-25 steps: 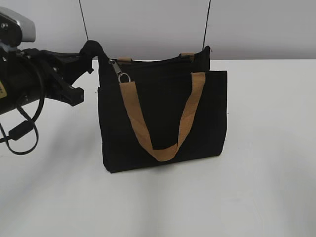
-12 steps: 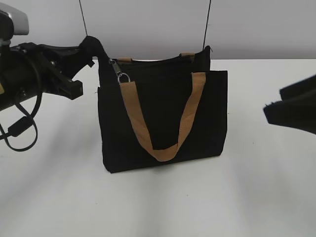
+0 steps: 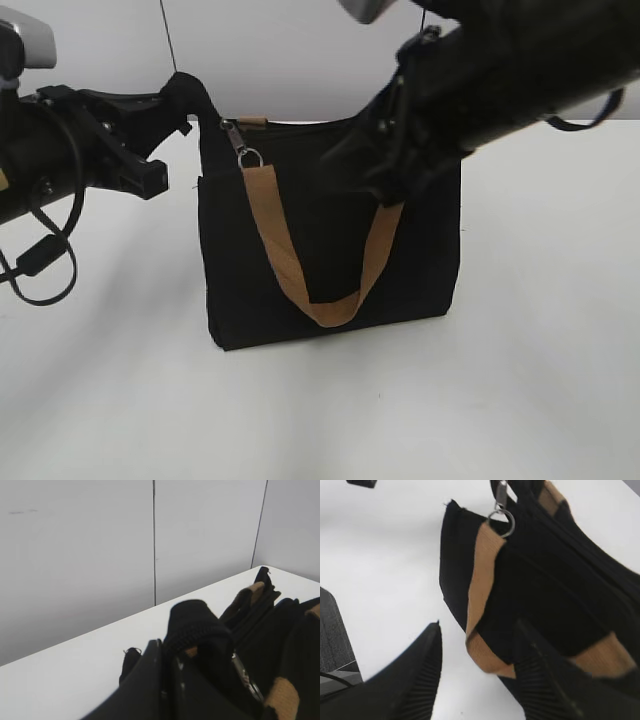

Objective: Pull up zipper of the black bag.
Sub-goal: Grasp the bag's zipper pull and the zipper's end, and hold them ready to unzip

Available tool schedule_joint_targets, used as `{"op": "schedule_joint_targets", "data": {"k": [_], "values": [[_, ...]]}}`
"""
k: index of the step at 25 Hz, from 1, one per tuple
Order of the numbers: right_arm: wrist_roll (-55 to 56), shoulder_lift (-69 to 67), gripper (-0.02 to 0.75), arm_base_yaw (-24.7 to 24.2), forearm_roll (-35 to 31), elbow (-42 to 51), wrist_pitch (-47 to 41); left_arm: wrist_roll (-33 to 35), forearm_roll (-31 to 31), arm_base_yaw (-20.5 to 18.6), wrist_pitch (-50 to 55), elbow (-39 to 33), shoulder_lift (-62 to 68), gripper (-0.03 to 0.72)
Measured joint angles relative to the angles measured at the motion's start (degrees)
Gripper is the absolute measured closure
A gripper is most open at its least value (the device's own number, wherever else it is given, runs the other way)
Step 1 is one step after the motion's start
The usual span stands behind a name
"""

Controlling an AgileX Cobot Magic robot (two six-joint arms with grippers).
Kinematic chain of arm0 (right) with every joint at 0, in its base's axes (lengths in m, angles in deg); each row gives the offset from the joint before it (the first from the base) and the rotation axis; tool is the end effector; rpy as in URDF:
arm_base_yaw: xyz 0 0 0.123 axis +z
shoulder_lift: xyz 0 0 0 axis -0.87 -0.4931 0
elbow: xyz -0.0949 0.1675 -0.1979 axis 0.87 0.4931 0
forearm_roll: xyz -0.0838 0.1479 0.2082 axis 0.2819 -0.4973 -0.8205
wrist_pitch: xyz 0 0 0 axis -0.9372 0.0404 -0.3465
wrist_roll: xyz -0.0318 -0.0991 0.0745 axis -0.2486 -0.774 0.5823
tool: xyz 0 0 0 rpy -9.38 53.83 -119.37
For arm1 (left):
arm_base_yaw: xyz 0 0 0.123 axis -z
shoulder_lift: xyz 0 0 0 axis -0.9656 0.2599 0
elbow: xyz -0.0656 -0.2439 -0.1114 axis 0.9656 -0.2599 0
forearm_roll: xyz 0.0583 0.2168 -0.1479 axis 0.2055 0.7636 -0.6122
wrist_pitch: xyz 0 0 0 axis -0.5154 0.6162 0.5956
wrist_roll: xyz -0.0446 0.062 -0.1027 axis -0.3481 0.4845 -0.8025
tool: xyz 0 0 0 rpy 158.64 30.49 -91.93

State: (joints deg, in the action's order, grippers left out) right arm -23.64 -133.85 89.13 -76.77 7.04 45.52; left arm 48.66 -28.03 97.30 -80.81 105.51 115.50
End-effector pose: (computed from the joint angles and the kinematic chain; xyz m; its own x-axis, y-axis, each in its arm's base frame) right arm 0.2748 0.2037 0.2611 -0.3219 -0.5682 -0.7573 -0.8548 0.5183 -0.0256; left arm 0.2906 -0.1531 0.1998 -0.0102 0.1746 -0.9846 0.6015 0.7877 0.1334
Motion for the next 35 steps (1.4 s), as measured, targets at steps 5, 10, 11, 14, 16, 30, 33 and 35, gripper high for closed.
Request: {"op": "schedule_joint_targets", "data": {"k": [5,10,11,14,16,30,33,35], "values": [[-0.40,-8.88,0.372,3.78,0.00,-7.87,1.57,-0.04,0.00,0.00,-0.06,0.00,0.00,0.695],[-0.41,-15.58,0.372,4.92,-1.32,-13.74,2.27,-0.12,0.00,0.00,-0.11,0.00,0.00,0.695],[-0.41,-16.65,0.372,4.92,-1.82,-14.52,2.36,-0.18,0.00,0.00,-0.11,0.00,0.00,0.695],[-0.46,-18.94,0.372,4.92,-2.72,-16.19,2.75,-0.37,0.00,0.00,-0.22,0.00,0.00,0.695],[-0.46,-19.98,0.372,4.92,-4.21,-16.92,3.54,-0.41,0.00,0.00,-0.31,0.00,0.00,0.695],[-0.46,-23.87,0.546,4.92,-7.42,-17.66,7.33,-0.41,0.05,0.00,-0.34,0.00,0.00,0.695],[-0.46,-23.87,0.644,4.92,-7.19,-17.66,7.33,-0.41,0.05,0.00,-0.34,0.00,0.00,0.695],[-0.46,-23.87,0.722,4.92,-7.02,-17.66,7.33,-0.41,0.05,0.00,-0.34,0.00,0.00,0.695]]}}
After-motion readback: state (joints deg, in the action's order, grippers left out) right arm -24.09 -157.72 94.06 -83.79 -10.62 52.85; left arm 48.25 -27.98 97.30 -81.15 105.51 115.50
